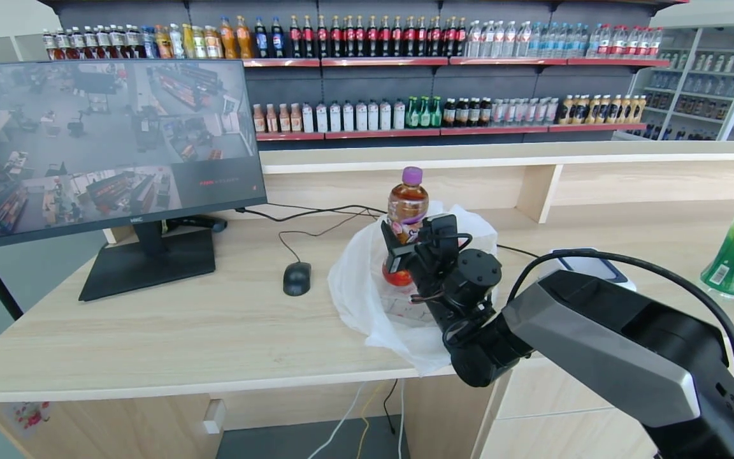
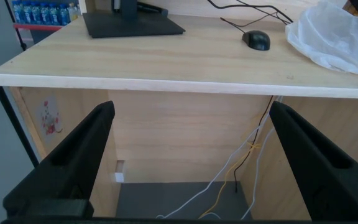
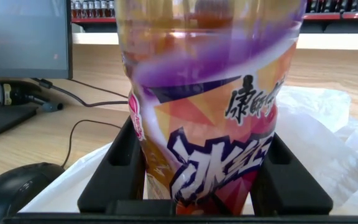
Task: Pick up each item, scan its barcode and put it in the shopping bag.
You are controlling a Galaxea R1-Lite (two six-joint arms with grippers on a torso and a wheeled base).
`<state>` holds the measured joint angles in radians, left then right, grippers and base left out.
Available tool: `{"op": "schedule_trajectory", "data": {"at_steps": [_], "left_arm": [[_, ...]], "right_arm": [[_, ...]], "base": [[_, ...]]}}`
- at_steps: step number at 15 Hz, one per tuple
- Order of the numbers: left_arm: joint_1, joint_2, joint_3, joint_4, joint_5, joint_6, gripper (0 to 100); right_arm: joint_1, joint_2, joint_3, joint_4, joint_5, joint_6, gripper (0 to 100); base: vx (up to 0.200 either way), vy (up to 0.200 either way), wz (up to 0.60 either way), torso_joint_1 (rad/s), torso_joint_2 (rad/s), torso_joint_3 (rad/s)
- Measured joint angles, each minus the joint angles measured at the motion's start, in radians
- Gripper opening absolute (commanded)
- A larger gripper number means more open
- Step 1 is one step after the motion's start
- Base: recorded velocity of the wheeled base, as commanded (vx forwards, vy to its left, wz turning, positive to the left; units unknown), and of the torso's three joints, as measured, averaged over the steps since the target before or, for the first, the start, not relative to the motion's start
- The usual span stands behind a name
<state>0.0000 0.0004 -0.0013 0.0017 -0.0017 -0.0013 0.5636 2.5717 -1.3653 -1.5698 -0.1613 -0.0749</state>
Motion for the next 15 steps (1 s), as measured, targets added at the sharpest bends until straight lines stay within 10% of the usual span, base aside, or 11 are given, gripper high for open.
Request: {"op": "schedule_trajectory", "data": {"at_steps": [5, 6, 15], "left_arm": [[0.0, 0.0, 0.0, 0.0, 0.0, 0.0, 100], [0.0, 0.0, 0.0, 0.0, 0.0, 0.0, 100], [0.0, 0.0, 0.0, 0.0, 0.0, 0.0, 100]], "right_arm": [[-0.001, 0.004, 0.0, 0.0, 0.0, 0.0, 0], [-0.001, 0.005, 0.0, 0.0, 0.0, -0.001, 100], [-0.002, 0.0, -0.005, -0.001, -0.001, 0.0, 100]], "base": [[0.0, 0.0, 0.0, 0.0, 0.0, 0.0], [0.0, 0.0, 0.0, 0.0, 0.0, 0.0], [0.0, 0.0, 0.0, 0.0, 0.0, 0.0]]}}
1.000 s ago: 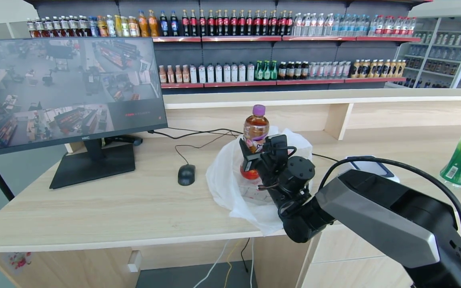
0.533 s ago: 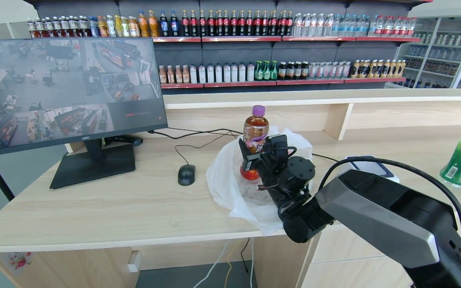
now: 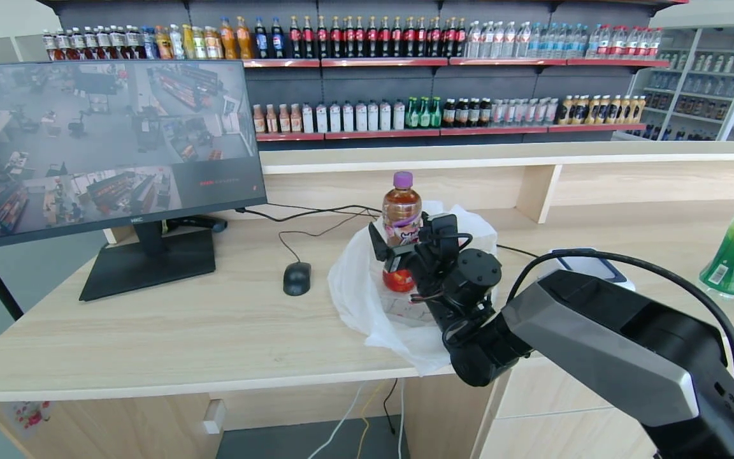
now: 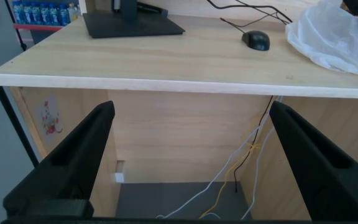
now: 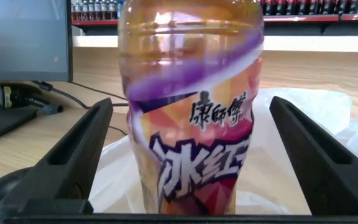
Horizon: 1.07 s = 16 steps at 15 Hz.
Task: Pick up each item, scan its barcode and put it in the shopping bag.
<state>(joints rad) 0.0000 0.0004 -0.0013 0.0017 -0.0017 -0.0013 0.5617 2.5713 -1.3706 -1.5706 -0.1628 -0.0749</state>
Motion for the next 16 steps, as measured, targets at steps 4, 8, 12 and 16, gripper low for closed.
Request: {"op": "schedule_trajectory", "data": {"at_steps": [4, 8, 12, 16], "left_arm": [[0.0, 0.0, 0.0, 0.0, 0.0, 0.0, 100], [0.0, 0.0, 0.0, 0.0, 0.0, 0.0, 100], [0.0, 0.0, 0.0, 0.0, 0.0, 0.0, 100], [0.0, 0.0, 0.0, 0.0, 0.0, 0.0, 100]], "right_arm": [[0.0, -0.014, 0.004, 0.001, -0.002, 0.0, 100], [0.005, -0.064, 0.062, 0.002, -0.011, 0.002, 100], [0.005, -0.184, 0.18, 0.001, -0.016, -0.002, 100], [0.008, -0.323, 0.336, 0.001, -0.018, -0.015, 100]], "base": [[0.0, 0.0, 0.0, 0.0, 0.0, 0.0], [0.0, 0.0, 0.0, 0.0, 0.0, 0.0], [0.0, 0.0, 0.0, 0.0, 0.0, 0.0], [0.0, 0.0, 0.0, 0.0, 0.0, 0.0]]}}
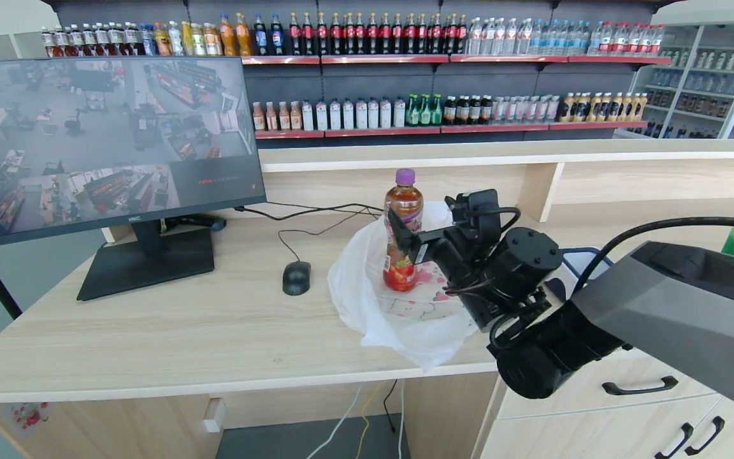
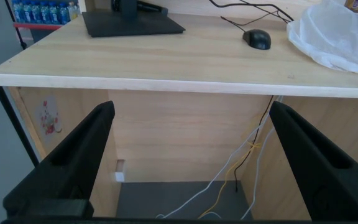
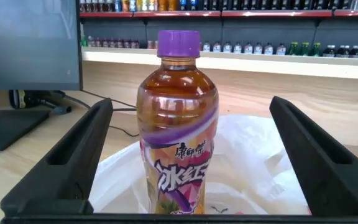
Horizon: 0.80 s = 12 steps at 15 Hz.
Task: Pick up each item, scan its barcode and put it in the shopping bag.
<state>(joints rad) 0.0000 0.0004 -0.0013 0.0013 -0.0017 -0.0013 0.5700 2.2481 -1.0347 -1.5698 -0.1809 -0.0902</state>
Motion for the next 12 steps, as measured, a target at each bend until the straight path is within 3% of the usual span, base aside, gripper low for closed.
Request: {"op": "schedule_trajectory", "data": {"at_steps": [7, 12], "left_arm": [[0.0, 0.0, 0.0, 0.0, 0.0, 0.0, 100], [0.0, 0.0, 0.0, 0.0, 0.0, 0.0, 100]], "right_arm": [[0.017, -0.314, 0.399, 0.0, -0.002, 0.0, 100], [0.053, -0.482, 0.571, 0.0, -0.003, -0.002, 100]], "base": [[0.0, 0.0, 0.0, 0.0, 0.0, 0.0], [0.0, 0.0, 0.0, 0.0, 0.0, 0.0]]}}
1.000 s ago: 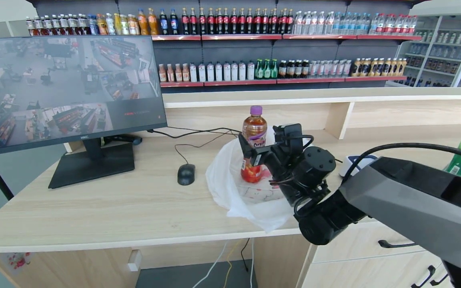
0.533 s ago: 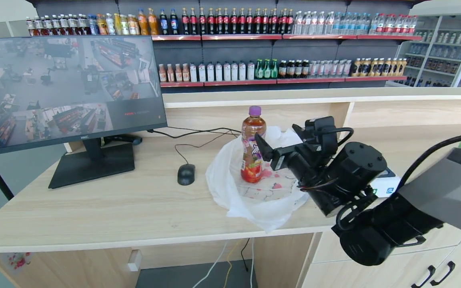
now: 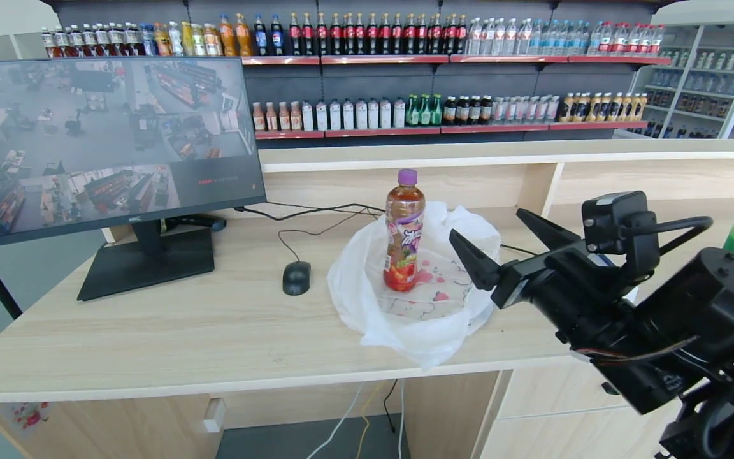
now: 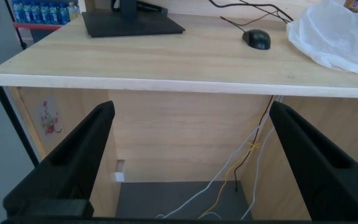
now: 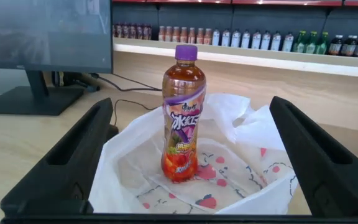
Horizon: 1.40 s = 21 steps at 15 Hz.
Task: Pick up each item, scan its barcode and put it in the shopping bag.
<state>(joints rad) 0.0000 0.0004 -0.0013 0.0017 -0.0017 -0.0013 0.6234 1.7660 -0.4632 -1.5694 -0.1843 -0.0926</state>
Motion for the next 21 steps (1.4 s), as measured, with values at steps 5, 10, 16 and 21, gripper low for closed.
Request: {"op": "schedule_trajectory", "data": {"at_steps": [5, 10, 16, 21], "left_arm": [[0.0, 0.0, 0.0, 0.0, 0.0, 0.0, 100], [0.0, 0.0, 0.0, 0.0, 0.0, -0.001, 100], [0.0, 0.0, 0.001, -0.001, 0.0, 0.0, 100], [0.0, 0.0, 0.001, -0.001, 0.0, 0.0, 100]], "right_arm": [[0.016, -0.057, 0.042, 0.0, 0.0, 0.003, 100], [0.012, -0.069, 0.05, 0.0, 0.0, 0.015, 100], [0.012, -0.061, 0.051, -0.005, 0.0, 0.028, 100], [0.007, -0.053, 0.06, 0.001, 0.0, 0.03, 100]], "base": [[0.0, 0.0, 0.0, 0.0, 0.0, 0.0], [-0.04, 0.0, 0.0, 0.0, 0.0, 0.0], [-0.067, 0.0, 0.0, 0.003, 0.0, -0.002], [0.0, -0.12, 0.0, 0.0, 0.0, 0.004]]}}
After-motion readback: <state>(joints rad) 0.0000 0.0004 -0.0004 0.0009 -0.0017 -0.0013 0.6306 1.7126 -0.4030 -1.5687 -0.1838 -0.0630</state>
